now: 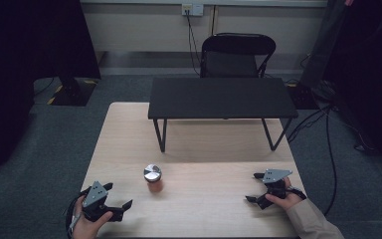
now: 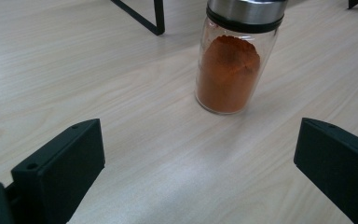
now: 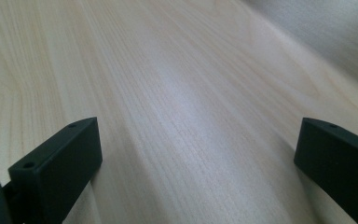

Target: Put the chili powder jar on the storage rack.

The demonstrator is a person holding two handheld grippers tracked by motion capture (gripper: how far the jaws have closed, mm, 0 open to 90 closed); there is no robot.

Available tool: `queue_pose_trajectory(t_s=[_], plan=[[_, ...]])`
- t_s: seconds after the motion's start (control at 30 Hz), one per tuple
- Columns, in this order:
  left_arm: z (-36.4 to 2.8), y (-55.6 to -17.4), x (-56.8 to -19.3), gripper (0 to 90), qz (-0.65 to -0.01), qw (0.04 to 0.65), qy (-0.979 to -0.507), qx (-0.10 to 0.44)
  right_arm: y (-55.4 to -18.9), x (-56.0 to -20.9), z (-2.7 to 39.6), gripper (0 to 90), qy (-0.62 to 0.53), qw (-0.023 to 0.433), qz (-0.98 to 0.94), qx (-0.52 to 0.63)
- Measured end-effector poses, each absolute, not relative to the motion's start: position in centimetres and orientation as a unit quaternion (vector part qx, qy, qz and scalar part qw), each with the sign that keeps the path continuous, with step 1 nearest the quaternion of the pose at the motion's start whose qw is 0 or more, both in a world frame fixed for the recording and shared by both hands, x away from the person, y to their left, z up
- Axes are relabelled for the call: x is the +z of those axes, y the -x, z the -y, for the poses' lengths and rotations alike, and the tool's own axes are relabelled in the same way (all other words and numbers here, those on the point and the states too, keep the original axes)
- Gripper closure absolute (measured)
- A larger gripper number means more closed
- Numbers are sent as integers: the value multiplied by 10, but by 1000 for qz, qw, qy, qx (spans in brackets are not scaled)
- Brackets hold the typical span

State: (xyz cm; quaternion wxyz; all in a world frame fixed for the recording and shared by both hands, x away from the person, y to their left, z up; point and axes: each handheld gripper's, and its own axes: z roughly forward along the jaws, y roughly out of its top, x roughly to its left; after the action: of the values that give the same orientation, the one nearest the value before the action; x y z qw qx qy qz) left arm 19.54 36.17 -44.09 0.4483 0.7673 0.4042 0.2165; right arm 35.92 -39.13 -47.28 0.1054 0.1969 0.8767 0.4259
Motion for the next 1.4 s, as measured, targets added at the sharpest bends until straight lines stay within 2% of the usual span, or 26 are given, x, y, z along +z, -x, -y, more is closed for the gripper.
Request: queue_pose_trajectory(t_s=[0.4,0.83,1.4], plan=[[-353,-198,-437,9,-399,432,-779,218,-359,-473,391,0,-198,106,-876,426],[-349,-200,-433,8,-390,440,-778,221,-359,-473,391,0,-199,107,-876,427],[-330,-222,-428,9,-377,437,-789,209,-359,-473,390,0,-200,107,-875,427]])
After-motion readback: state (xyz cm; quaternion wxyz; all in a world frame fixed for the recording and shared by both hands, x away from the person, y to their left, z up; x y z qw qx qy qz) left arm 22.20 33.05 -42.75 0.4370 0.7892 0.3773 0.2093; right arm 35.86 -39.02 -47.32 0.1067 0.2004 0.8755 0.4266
